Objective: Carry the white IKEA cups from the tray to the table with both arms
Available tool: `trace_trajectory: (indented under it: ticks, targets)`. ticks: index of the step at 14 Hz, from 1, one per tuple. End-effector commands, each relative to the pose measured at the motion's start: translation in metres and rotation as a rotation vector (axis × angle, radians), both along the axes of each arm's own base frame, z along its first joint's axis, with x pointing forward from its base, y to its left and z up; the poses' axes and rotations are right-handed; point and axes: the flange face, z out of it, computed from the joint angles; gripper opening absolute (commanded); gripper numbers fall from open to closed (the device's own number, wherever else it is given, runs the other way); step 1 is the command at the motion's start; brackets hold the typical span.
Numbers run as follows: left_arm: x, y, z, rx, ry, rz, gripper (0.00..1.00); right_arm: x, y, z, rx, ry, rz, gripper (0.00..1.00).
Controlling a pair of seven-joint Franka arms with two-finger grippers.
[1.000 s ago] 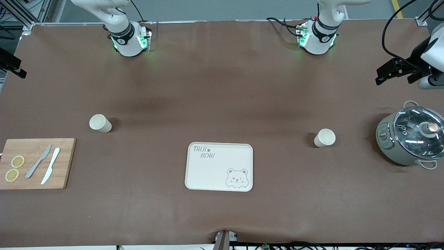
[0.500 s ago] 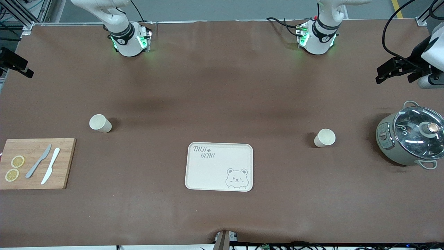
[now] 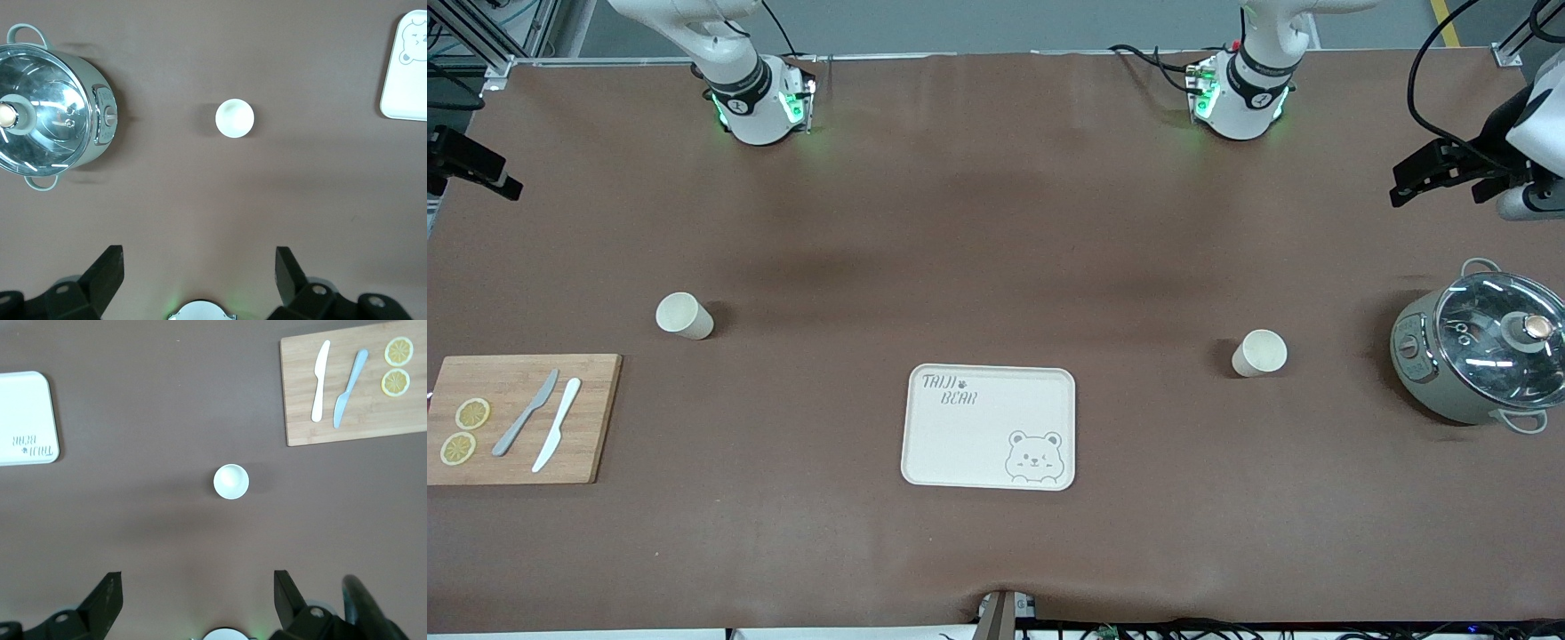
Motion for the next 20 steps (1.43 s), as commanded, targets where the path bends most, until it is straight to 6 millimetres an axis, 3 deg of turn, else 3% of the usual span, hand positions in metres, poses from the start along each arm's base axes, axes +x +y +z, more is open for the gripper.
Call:
trace_trajectory:
  ticks: [1, 7, 20]
  targets:
    - [-0.006, 0.001, 0.014, -0.009, -0.013, -0.014, 1.0, 0.0, -0.001, 0.005, -0.015, 0.006, 0.029, 1.0]
    - [0.002, 0.002, 0.024, -0.01, -0.037, -0.006, 1.0, 0.001, 0.001, 0.006, -0.02, 0.004, -0.002, 1.0]
    - [-0.002, 0.003, 0.027, 0.051, -0.03, -0.006, 1.0, 0.001, -0.002, 0.005, -0.018, 0.008, -0.006, 1.0]
